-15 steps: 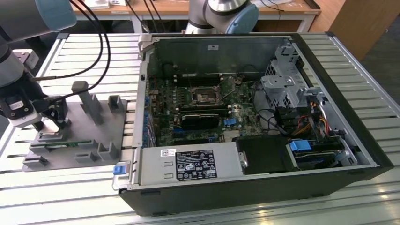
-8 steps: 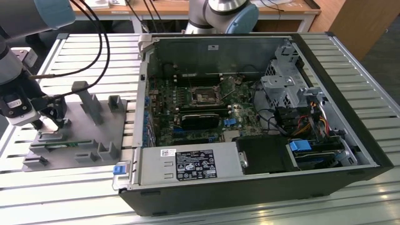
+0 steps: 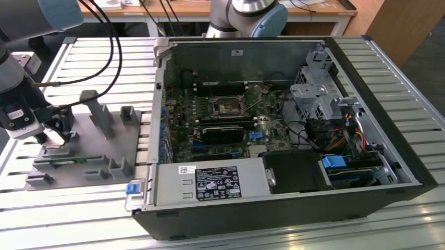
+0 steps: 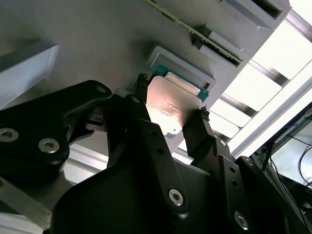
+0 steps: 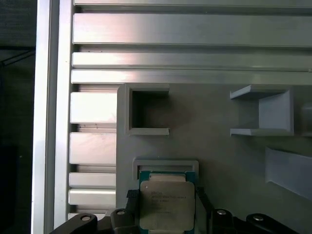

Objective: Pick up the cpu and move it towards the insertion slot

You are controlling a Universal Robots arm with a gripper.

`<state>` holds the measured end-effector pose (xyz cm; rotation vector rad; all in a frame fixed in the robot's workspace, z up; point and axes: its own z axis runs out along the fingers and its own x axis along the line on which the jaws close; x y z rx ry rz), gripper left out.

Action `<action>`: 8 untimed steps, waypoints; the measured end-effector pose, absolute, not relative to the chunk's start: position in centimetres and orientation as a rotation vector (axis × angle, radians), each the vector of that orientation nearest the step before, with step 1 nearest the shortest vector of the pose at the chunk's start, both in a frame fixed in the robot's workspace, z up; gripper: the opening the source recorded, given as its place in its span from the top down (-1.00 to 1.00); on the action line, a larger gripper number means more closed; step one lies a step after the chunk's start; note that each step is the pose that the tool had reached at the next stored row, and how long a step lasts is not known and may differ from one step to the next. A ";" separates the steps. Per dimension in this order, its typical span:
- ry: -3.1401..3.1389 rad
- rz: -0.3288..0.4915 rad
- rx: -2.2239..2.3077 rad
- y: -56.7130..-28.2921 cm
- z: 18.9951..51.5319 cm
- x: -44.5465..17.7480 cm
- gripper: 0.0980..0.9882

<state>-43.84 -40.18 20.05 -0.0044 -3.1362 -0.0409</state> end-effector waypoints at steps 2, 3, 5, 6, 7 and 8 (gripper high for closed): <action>-3.136 -0.041 -0.004 -40.2 20.1 -43.8 0.00; -3.136 -0.041 -0.004 -40.2 20.1 -43.8 0.00; -3.136 -0.041 -0.004 -40.2 20.1 -43.8 0.00; -3.136 -0.041 -0.004 -40.2 20.1 -43.8 0.00; -3.136 -0.041 -0.004 -40.2 20.1 -43.8 0.00; -3.136 -0.041 -0.004 -40.2 20.2 -43.8 0.00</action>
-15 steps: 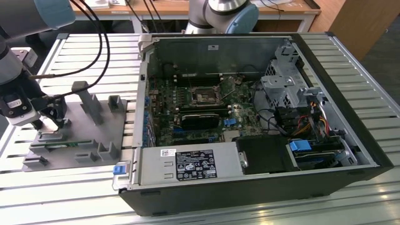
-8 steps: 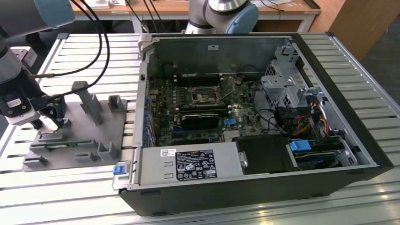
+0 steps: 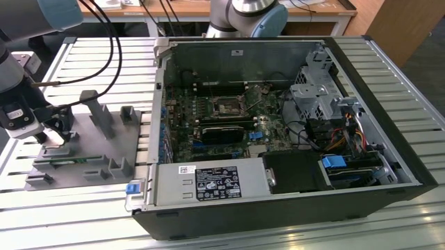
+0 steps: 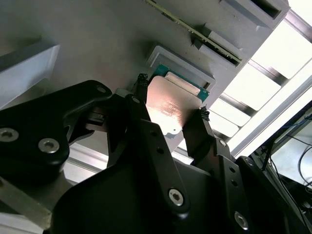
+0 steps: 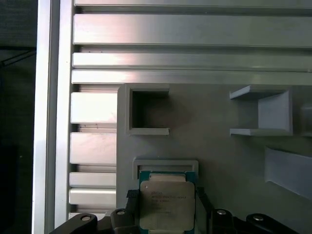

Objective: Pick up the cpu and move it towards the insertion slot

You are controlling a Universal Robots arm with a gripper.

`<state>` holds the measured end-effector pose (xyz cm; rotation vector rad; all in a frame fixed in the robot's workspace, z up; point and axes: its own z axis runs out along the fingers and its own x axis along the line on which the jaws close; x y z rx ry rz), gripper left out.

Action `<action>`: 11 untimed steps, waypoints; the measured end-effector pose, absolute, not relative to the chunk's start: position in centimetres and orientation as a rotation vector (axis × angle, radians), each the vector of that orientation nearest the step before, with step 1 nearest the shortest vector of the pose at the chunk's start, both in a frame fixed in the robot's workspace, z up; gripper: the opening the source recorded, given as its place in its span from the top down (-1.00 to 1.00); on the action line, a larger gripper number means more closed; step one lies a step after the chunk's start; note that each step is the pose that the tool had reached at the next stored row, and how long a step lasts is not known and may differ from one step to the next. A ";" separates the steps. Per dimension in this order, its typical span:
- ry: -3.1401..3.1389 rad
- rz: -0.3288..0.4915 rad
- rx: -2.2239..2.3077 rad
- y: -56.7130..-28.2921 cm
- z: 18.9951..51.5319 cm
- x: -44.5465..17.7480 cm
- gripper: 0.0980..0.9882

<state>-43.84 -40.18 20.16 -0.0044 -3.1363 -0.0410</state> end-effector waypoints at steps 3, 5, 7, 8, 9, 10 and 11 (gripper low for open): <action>-3.136 -0.041 -0.004 -40.2 20.2 -43.8 0.00; -3.136 -0.041 -0.004 -40.1 20.3 -43.8 0.00; -3.136 -0.041 -0.004 -40.1 20.3 -43.8 0.00; -3.136 -0.041 -0.004 -40.1 20.4 -43.8 0.00; -3.136 -0.041 -0.004 -40.1 20.4 -43.8 0.00; -3.136 -0.041 -0.004 -40.1 20.5 -43.8 0.00; -3.136 -0.041 -0.004 -40.1 20.5 -43.8 0.00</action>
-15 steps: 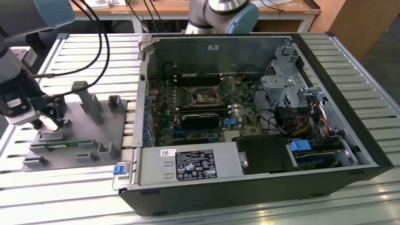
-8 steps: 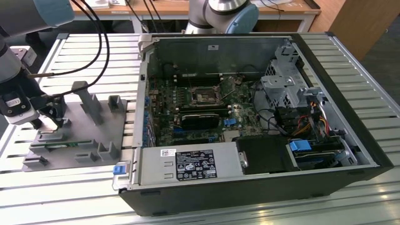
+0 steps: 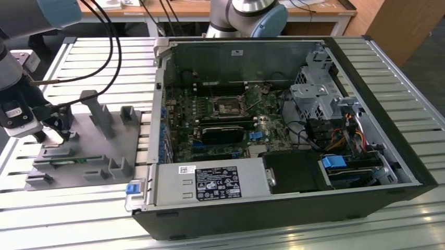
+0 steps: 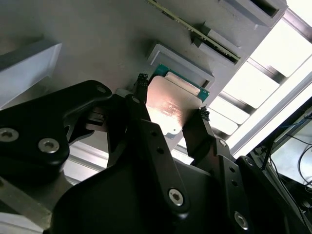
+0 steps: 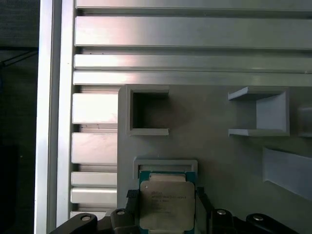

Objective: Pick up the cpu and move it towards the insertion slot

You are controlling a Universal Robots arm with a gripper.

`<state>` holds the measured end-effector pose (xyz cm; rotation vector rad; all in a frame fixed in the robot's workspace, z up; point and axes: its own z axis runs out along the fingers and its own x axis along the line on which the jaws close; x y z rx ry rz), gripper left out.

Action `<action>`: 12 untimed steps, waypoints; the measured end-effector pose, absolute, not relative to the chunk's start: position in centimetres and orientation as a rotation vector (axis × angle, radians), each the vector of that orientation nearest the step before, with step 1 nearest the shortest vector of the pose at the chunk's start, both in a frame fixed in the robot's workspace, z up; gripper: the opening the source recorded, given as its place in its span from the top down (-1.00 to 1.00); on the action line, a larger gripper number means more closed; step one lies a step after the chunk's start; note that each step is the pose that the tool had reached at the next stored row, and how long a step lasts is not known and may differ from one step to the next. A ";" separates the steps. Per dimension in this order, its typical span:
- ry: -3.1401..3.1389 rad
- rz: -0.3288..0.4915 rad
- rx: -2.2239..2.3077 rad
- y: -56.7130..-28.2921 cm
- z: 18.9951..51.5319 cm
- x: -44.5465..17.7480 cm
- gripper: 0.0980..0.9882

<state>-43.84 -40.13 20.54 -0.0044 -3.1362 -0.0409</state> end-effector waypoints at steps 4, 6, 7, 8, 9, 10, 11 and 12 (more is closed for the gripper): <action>-3.136 -0.041 -0.004 -40.1 20.7 -43.8 0.00; -3.136 -0.041 -0.004 -40.1 20.8 -43.8 0.00; -3.136 -0.041 -0.004 -40.1 20.8 -43.8 0.00; -3.136 -0.041 -0.004 -40.1 20.8 -43.8 0.00; -3.136 -0.041 -0.004 -40.1 20.9 -43.8 0.00; -3.136 -0.041 -0.004 -40.1 20.9 -43.8 0.00; -3.136 -0.041 -0.004 -40.1 20.9 -43.8 0.00; -3.136 -0.041 -0.004 -40.1 20.9 -43.8 0.00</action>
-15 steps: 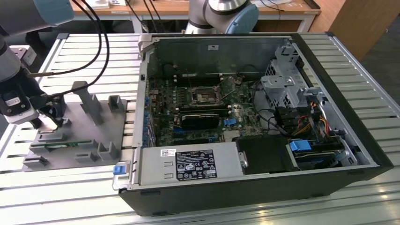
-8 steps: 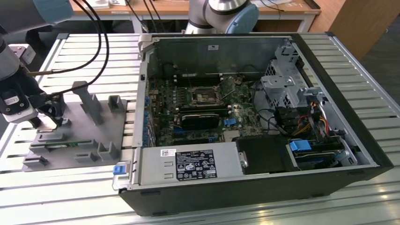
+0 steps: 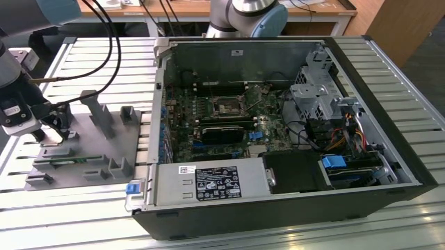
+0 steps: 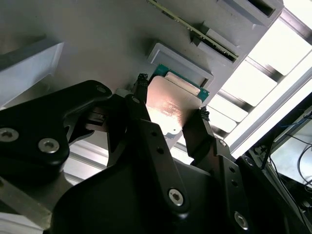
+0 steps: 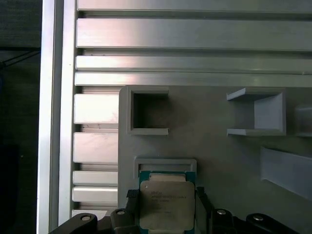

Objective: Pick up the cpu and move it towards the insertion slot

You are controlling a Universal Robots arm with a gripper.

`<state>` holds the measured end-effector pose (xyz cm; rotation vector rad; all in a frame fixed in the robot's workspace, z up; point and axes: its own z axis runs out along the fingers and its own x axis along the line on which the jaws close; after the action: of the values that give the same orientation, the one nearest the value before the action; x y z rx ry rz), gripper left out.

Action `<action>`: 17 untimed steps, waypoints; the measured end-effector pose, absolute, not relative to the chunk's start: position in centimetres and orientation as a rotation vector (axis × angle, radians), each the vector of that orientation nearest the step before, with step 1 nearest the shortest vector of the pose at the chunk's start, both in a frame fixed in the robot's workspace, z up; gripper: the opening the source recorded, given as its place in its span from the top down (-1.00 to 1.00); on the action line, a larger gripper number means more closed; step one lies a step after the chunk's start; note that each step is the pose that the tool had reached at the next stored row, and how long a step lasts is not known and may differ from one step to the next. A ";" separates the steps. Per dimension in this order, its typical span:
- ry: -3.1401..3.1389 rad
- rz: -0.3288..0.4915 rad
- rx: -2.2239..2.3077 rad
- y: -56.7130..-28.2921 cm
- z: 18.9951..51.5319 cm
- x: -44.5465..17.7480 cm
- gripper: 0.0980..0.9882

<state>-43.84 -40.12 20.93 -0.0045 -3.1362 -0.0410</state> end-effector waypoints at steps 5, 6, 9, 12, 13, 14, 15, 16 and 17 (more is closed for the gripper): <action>-3.136 -0.041 -0.004 -40.1 21.2 -43.8 0.00; -3.136 -0.041 -0.004 -40.1 21.2 -43.8 0.00; -3.136 -0.041 -0.005 -40.1 21.3 -43.8 0.00; -3.136 -0.041 -0.004 -40.1 21.4 -43.8 0.00; -3.136 -0.041 -0.004 -40.1 21.5 -43.8 0.00; -3.136 -0.041 -0.004 -40.1 21.5 -43.8 0.00; -3.136 -0.041 -0.004 -40.1 21.6 -43.8 0.00; -3.136 -0.041 -0.005 -40.1 21.6 -43.8 0.00; -3.136 -0.041 -0.004 -40.1 21.7 -43.8 0.00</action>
<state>-43.84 -40.08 21.67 -0.0044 -3.1363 -0.0410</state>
